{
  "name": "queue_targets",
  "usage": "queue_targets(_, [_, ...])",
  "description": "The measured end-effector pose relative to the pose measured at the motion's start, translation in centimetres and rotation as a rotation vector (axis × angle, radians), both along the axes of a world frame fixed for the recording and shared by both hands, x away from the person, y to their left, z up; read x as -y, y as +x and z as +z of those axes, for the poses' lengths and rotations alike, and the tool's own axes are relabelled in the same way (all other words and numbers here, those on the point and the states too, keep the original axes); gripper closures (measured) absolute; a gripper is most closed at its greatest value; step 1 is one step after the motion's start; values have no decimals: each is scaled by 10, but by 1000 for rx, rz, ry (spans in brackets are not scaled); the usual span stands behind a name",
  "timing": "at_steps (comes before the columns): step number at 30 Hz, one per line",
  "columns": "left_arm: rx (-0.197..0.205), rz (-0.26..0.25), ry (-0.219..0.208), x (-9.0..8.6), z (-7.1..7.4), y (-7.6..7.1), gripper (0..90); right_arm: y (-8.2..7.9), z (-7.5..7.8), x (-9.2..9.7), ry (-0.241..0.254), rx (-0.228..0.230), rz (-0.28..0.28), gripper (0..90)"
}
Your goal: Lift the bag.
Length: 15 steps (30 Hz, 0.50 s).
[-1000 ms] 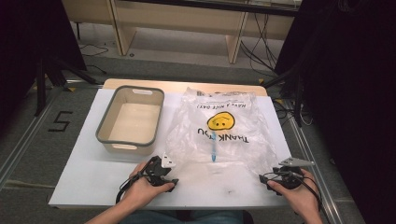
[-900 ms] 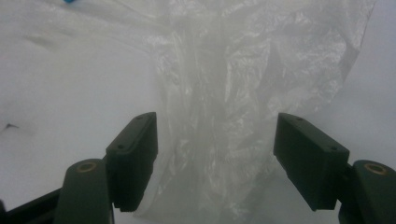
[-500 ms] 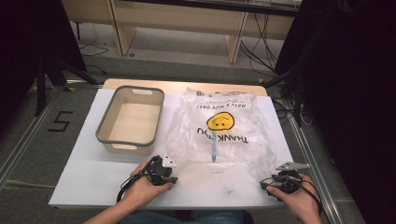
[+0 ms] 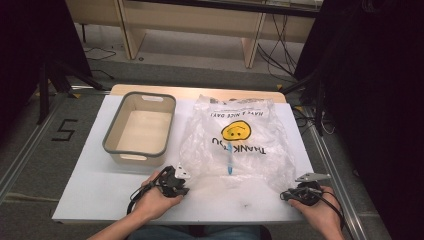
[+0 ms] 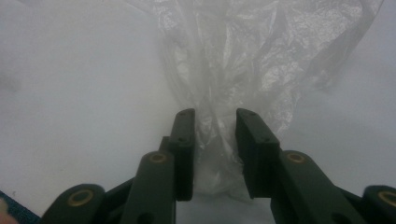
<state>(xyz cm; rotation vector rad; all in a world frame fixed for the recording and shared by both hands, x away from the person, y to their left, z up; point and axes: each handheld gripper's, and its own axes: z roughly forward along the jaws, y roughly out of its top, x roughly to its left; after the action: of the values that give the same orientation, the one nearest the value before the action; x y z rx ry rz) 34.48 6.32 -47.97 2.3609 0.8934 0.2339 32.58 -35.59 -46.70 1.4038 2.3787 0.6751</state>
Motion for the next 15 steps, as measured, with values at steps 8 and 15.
queue_targets(8, [21, -24, -7, 0, -1, -1, 890, 2, 0, 4, 22, -3, -12, 776])
queue_targets(15, [28, -41, -39, -2, -2, 0, 893, 2, -1, 7, 37, -5, -21, 831])
